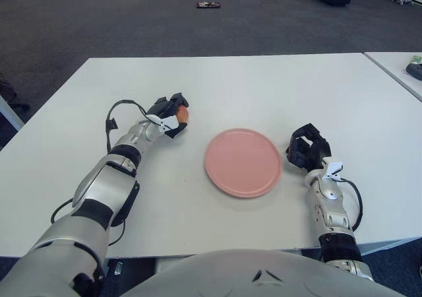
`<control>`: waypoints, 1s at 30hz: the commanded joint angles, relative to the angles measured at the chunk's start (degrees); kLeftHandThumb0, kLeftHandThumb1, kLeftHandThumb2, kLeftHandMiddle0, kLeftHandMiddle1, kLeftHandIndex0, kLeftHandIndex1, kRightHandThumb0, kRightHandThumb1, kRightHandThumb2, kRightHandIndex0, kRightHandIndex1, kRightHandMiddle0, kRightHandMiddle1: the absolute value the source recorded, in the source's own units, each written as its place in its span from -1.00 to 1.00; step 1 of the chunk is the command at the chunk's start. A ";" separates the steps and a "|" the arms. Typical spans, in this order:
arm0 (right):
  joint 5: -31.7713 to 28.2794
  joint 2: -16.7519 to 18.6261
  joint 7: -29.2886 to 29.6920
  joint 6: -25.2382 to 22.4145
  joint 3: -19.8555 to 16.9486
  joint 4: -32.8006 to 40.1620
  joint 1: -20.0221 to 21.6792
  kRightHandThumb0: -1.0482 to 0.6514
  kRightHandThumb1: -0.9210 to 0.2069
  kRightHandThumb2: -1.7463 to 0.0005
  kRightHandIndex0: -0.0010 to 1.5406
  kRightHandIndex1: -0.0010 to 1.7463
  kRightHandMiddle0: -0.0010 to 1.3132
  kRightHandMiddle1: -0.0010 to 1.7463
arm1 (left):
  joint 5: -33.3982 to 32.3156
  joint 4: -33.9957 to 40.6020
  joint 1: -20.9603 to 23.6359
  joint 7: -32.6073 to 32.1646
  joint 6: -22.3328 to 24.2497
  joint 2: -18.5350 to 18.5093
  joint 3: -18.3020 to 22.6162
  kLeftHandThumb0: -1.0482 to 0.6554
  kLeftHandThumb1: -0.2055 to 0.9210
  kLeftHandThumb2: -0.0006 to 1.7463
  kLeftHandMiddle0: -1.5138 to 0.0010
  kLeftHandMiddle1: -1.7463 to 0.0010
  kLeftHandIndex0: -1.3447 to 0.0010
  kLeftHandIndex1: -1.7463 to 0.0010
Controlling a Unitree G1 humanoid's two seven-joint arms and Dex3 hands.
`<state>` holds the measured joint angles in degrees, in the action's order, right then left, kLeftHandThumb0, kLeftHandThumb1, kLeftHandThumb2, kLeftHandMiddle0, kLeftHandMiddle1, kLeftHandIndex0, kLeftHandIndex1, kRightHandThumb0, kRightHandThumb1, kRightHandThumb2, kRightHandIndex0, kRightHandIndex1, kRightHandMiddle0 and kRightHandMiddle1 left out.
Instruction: Put the apple into the plate.
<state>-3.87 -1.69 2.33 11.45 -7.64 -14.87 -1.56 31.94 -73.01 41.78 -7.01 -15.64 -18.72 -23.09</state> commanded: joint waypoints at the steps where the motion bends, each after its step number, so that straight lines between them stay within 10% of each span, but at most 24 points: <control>1: -0.24 0.28 -0.06 -2.78 -0.17 -1.68 -1.75 -0.28 -0.16 -0.33 -0.09 0.94 -0.23 1.00 | 0.15 -2.18 -4.54 3.53 0.99 1.19 -0.79 -0.41 -0.33 0.71 -0.51 -1.00 -0.09 -1.00; 30: -0.72 0.50 -0.19 -2.22 -0.51 -2.06 -1.66 -0.28 -0.18 -0.32 -0.08 0.93 -0.24 1.00 | -5.12 -1.77 -5.40 4.51 -1.26 1.44 2.38 -0.43 -0.44 0.80 -0.81 -1.00 -0.16 -1.00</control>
<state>-3.94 -1.67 2.31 11.69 -7.87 -14.99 -1.51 26.19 -72.49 40.34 -6.51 -18.05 -18.60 -19.99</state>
